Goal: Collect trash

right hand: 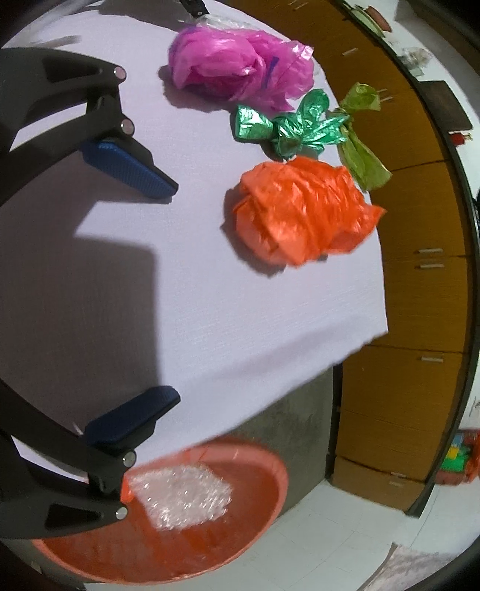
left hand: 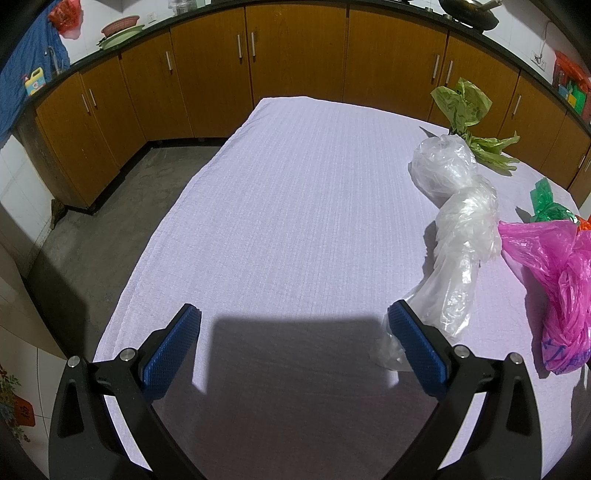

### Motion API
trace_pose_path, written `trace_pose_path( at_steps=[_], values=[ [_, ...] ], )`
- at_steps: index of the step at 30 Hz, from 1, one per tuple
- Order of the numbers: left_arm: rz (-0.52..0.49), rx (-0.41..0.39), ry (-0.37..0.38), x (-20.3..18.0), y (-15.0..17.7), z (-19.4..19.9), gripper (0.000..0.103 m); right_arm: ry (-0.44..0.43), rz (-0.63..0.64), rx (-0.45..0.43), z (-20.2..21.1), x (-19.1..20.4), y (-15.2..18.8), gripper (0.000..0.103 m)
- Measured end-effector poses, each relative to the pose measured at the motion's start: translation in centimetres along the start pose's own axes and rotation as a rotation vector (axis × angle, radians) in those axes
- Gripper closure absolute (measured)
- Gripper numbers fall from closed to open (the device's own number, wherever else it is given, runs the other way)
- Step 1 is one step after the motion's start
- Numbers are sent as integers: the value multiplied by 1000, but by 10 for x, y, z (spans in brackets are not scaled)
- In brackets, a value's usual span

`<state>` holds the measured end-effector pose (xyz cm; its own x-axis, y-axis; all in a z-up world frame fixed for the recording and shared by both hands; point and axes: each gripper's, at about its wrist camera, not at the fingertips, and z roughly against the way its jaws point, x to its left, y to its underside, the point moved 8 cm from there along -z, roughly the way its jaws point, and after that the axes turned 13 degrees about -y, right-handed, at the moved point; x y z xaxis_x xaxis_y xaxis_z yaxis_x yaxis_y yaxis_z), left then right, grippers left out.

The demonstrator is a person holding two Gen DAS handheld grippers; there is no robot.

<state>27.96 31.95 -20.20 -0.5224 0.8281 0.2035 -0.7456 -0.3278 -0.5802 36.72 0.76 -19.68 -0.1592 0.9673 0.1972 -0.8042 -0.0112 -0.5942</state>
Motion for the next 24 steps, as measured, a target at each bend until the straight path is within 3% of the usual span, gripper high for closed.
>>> trace_pose_path(
  at_steps=[18, 24],
  values=[
    [1, 0, -1, 0, 0, 0, 1, -26, -66, -129, 41, -29, -10, 4],
    [1, 0, -1, 0, 0, 0, 1, -10, -115, -125, 59, -45, -9, 4]
  ],
)
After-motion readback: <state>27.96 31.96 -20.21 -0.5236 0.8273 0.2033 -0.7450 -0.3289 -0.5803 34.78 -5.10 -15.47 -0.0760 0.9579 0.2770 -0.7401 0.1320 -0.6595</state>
